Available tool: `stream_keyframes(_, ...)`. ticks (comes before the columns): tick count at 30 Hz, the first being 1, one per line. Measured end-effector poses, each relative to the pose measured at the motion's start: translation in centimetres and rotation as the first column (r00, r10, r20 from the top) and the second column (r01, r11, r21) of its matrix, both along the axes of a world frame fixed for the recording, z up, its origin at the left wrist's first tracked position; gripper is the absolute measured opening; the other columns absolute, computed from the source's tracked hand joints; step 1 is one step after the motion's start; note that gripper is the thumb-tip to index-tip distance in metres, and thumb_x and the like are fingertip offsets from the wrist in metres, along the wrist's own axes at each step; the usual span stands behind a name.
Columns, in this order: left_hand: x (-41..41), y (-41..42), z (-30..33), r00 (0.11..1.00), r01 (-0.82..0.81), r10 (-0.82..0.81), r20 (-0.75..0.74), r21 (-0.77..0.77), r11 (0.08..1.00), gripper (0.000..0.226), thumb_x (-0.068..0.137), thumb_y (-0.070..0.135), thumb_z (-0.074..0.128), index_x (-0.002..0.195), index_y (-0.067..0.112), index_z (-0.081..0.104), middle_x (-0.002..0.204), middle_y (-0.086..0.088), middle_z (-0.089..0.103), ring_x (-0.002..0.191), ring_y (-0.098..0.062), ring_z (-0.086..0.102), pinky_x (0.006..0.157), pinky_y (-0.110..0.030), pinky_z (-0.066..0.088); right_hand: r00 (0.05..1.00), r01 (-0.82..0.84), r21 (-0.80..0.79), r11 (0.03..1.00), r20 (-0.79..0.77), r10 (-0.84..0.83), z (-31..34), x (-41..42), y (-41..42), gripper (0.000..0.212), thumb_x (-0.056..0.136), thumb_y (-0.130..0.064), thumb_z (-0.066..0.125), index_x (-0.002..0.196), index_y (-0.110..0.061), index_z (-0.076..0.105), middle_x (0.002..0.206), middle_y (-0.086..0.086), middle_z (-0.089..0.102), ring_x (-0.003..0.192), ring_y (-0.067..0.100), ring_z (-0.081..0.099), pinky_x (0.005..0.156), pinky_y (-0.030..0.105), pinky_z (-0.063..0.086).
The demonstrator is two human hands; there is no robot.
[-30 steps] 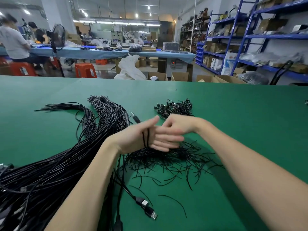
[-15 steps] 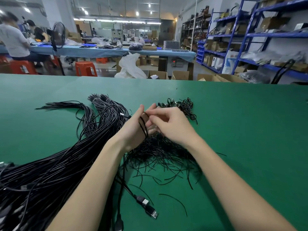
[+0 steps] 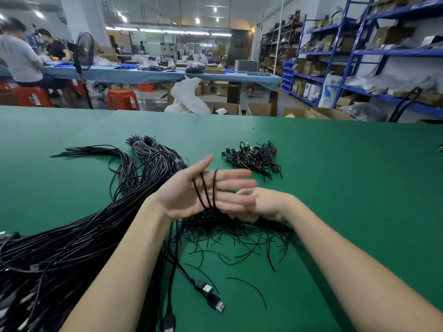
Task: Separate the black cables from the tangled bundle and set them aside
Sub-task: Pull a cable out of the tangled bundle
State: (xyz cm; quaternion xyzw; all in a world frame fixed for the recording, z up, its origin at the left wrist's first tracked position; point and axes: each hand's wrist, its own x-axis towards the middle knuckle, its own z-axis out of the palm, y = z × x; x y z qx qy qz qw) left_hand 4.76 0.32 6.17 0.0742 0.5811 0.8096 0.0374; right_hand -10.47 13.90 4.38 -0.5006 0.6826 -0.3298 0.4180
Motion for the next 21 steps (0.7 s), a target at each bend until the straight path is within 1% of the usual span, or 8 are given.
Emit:
stream_keyframes(4, -0.3, 0.1, -0.1, 0.991, 0.058, -0.039, 0.129, -0.145, 0.988, 0.073, 0.102, 0.052, 0.021, 0.152, 0.002, 0.037, 0.153, -0.021, 0.044, 0.14, -0.044, 0.042, 0.12, -0.055, 0.03, 0.852, -0.055, 0.177, 0.983, -0.505, 0.139, 4.5, -1.2, -0.9, 0.036, 0.098, -0.006, 0.055, 0.062, -0.01, 0.056, 0.051, -0.004, 0.044, 0.047, 0.01, 0.033, 0.052, 0.028, 0.028)
stream_keyframes(8, 0.0, -0.6, 0.0, 0.984, 0.074, -0.045, 0.172, -0.166, 0.983, 0.077, 0.103, 0.053, 0.021, 0.145, -0.008, 0.042, 0.149, -0.024, 0.048, 0.141, -0.039, 0.042, 0.119, -0.049, 0.033, 0.835, -0.035, 0.229, 0.973, -0.529, 0.155, 8.7, -1.4, -1.9, 0.027, 0.093, -0.029, 0.072, 0.067, -0.02, 0.072, 0.054, -0.011, 0.051, 0.05, 0.008, 0.038, 0.05, 0.023, 0.031)
stream_keyframes(10, -0.4, -0.1, -0.2, 0.974, 0.053, -0.002, 0.225, -0.219, 0.974, 0.076, 0.1, 0.056, 0.025, 0.146, -0.002, 0.044, 0.15, -0.018, 0.049, 0.14, -0.03, 0.046, 0.12, -0.044, 0.033, 0.751, -0.015, 0.216, 0.976, -0.642, 0.154, 10.4, -0.7, -2.7, 0.028, 0.089, -0.043, 0.076, 0.067, -0.026, 0.074, 0.055, -0.015, 0.059, 0.049, 0.005, 0.045, 0.053, 0.02, 0.038)
stream_keyframes(13, -1.2, 0.8, -0.4, 0.962, -0.056, 0.131, 0.238, -0.298, 0.953, 0.077, 0.093, 0.058, 0.028, 0.151, 0.008, 0.04, 0.154, -0.008, 0.046, 0.139, -0.017, 0.048, 0.121, -0.039, 0.031, 0.627, 0.013, 0.148, 0.989, -0.772, 0.108, 11.1, 0.9, -3.8, 0.025, 0.093, -0.035, 0.07, 0.068, -0.03, 0.074, 0.056, -0.02, 0.066, 0.049, -0.004, 0.053, 0.057, 0.019, 0.042)
stream_keyframes(15, -1.6, 0.7, -0.3, 0.947, -0.22, 0.274, 0.169, -0.283, 0.934, 0.071, 0.1, 0.054, 0.02, 0.152, 0.009, 0.037, 0.155, -0.007, 0.045, 0.141, -0.018, 0.046, 0.121, -0.037, 0.03, 0.612, 0.06, -0.015, 0.998, -0.79, -0.049, 10.7, 1.6, -3.5, 0.027, 0.094, -0.027, 0.065, 0.068, -0.028, 0.073, 0.061, -0.014, 0.068, 0.056, -0.002, 0.056, 0.056, 0.021, 0.041)
stream_keyframes(18, -1.6, -0.1, -0.2, 0.903, -0.409, 0.423, 0.075, -0.15, 0.9, 0.066, 0.107, 0.047, 0.009, 0.145, 0.006, 0.045, 0.14, -0.007, 0.058, 0.127, -0.016, 0.057, 0.117, -0.037, 0.036, 0.762, 0.191, -0.332, 0.924, -0.543, -0.353, 8.1, 2.6, -2.4, 0.021, 0.096, -0.019, 0.061, 0.088, -0.024, 0.079, 0.077, -0.007, 0.076, 0.061, -0.003, 0.059, 0.059, 0.016, 0.044)
stream_keyframes(20, -1.5, 0.0, 0.1, 0.906, -0.421, 0.422, 0.047, -0.027, 0.907, 0.066, 0.108, 0.048, 0.012, 0.136, 0.004, 0.053, 0.118, -0.003, 0.068, 0.098, -0.013, 0.065, 0.1, -0.033, 0.049, 0.884, 0.383, -0.436, 0.814, -0.083, -0.46, 5.5, 3.7, -1.7, 0.017, 0.099, -0.01, 0.06, 0.105, -0.012, 0.077, 0.087, 0.003, 0.079, 0.059, 0.002, 0.063, 0.057, 0.016, 0.049)
stream_keyframes(21, -1.5, 0.1, 0.2, 0.901, -0.432, 0.431, 0.046, 0.018, 0.902, 0.066, 0.108, 0.048, 0.014, 0.135, 0.004, 0.055, 0.115, -0.004, 0.069, 0.092, -0.014, 0.065, 0.09, -0.031, 0.051, 0.875, 0.481, -0.412, 0.774, 0.163, -0.456, 4.2, 4.1, -1.5, 0.015, 0.1, -0.007, 0.061, 0.107, -0.007, 0.074, 0.088, 0.007, 0.079, 0.059, 0.005, 0.065, 0.056, 0.016, 0.051)
